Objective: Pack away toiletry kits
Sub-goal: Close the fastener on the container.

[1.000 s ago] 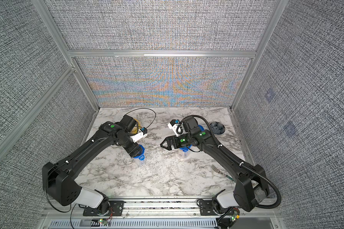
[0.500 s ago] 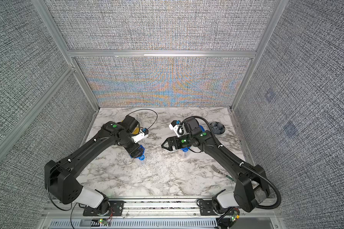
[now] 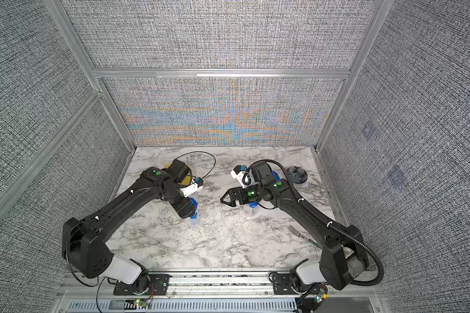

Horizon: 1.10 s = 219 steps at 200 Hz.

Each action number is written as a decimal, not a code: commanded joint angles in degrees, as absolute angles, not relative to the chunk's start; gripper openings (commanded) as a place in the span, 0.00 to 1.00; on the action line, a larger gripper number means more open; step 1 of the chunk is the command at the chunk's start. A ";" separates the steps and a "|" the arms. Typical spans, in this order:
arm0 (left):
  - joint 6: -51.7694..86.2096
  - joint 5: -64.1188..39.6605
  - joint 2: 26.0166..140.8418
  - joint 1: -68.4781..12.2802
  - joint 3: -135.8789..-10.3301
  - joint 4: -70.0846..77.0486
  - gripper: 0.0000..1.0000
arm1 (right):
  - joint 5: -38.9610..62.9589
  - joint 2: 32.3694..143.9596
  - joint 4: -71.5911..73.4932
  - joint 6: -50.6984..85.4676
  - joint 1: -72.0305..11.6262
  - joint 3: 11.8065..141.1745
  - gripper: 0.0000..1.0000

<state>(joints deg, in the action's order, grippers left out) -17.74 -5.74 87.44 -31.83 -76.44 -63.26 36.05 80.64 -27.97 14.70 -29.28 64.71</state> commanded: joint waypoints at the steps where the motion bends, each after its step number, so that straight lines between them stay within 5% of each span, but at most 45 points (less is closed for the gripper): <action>1: -18.15 -5.45 88.31 -31.83 -76.19 -64.34 1.00 | 36.61 80.33 -26.82 15.20 -29.30 64.60 0.99; 133: -17.84 -6.80 90.41 -31.89 -76.82 -65.20 0.77 | 36.05 79.81 -26.72 15.78 -29.24 64.43 0.99; 169: -16.27 -4.02 89.10 -31.82 -76.65 -63.82 0.95 | 36.03 79.73 -26.28 16.17 -29.25 63.99 0.99; 219: -15.96 -6.59 83.91 -31.82 -77.87 -62.34 1.00 | 35.59 79.35 -26.05 16.35 -29.27 63.62 0.99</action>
<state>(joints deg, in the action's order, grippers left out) -16.43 -5.04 85.80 -31.83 -77.60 -63.18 36.10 79.90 -27.05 16.01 -29.23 63.99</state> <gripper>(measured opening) 0.998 0.992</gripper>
